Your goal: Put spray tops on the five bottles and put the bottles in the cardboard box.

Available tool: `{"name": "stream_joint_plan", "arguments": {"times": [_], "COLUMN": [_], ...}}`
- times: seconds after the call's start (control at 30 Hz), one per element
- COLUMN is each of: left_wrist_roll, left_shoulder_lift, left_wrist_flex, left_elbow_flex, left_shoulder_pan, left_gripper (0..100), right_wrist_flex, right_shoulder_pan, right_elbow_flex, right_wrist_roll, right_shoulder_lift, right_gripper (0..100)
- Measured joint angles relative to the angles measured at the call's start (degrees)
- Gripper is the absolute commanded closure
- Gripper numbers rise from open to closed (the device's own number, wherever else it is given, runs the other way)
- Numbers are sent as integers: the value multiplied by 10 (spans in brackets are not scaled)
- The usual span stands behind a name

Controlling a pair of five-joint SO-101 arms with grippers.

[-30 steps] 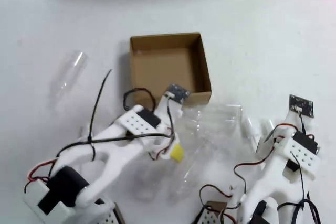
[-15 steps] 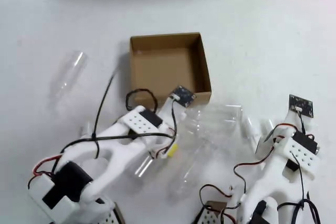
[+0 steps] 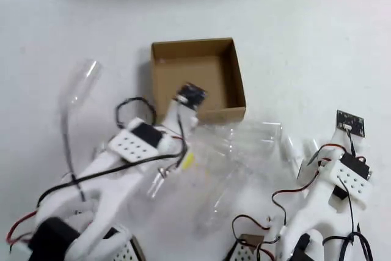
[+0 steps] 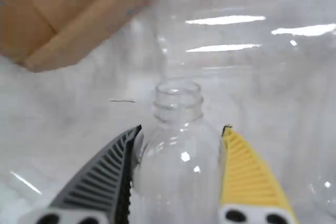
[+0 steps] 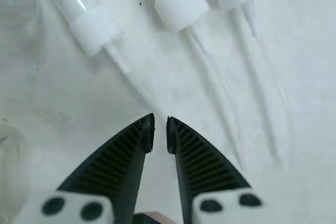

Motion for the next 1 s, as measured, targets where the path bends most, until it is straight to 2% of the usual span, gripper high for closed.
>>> {"name": "stream_joint_plan", "arguments": {"times": [0.43,0.6,0.77,0.93,1.0], "left_wrist_roll": [0,0,0,-1,-1], "left_shoulder_lift": [-161,-215,-256,-265,-265], "left_wrist_flex": [-67,-93,-102,-102,-102], "left_elbow_flex": [69,103,113,113,113], "left_shoulder_pan": [-111,-145,-171,-179,-179], "left_gripper": [980,980,980,980,980], "right_wrist_flex": [0,2,63,79,84], "right_shoulder_pan": [0,4,17,21,21], "right_elbow_flex": [-3,-73,-168,-234,-256], "right_wrist_roll": [1,7,127,160,188], "right_shoulder_lift": [-4,-4,-4,0,21], "right_gripper": [981,980,980,887,908]}}
